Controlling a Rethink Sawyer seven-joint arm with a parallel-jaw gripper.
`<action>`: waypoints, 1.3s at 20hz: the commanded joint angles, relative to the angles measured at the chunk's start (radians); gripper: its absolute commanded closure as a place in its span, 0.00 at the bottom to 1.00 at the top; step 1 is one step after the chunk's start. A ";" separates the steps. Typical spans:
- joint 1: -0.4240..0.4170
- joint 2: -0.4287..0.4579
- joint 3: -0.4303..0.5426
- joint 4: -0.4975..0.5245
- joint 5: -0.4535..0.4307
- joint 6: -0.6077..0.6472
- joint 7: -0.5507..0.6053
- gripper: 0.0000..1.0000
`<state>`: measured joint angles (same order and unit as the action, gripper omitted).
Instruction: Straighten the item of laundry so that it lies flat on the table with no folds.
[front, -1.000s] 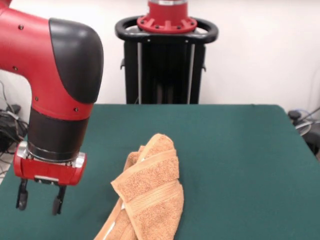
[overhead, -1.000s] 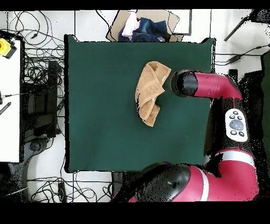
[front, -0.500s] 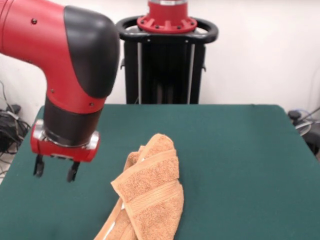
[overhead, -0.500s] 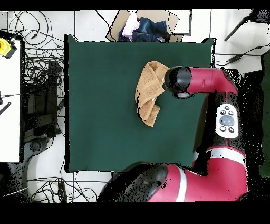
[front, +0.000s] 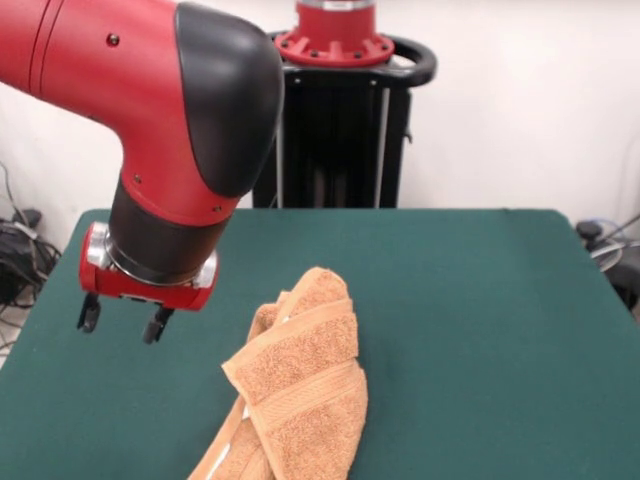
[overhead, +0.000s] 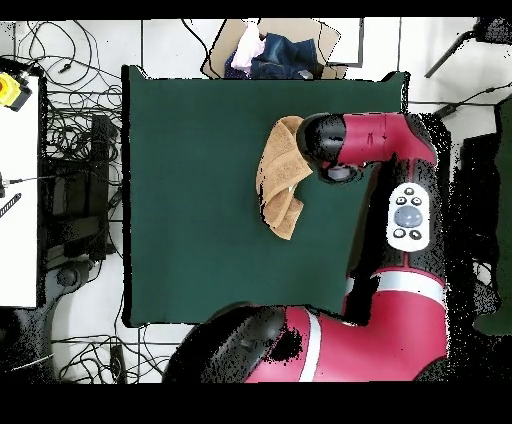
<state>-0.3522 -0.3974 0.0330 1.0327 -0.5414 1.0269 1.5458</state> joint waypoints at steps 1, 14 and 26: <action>0.021 0.103 0.004 -0.019 -0.050 -0.015 0.041 0.00; 0.036 0.112 -0.019 -0.009 -0.030 -0.039 0.062 0.00; -0.021 0.060 0.080 0.083 0.146 -0.047 0.035 0.00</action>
<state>-0.3669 -0.3185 0.0022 0.9901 -0.4588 1.0269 1.5458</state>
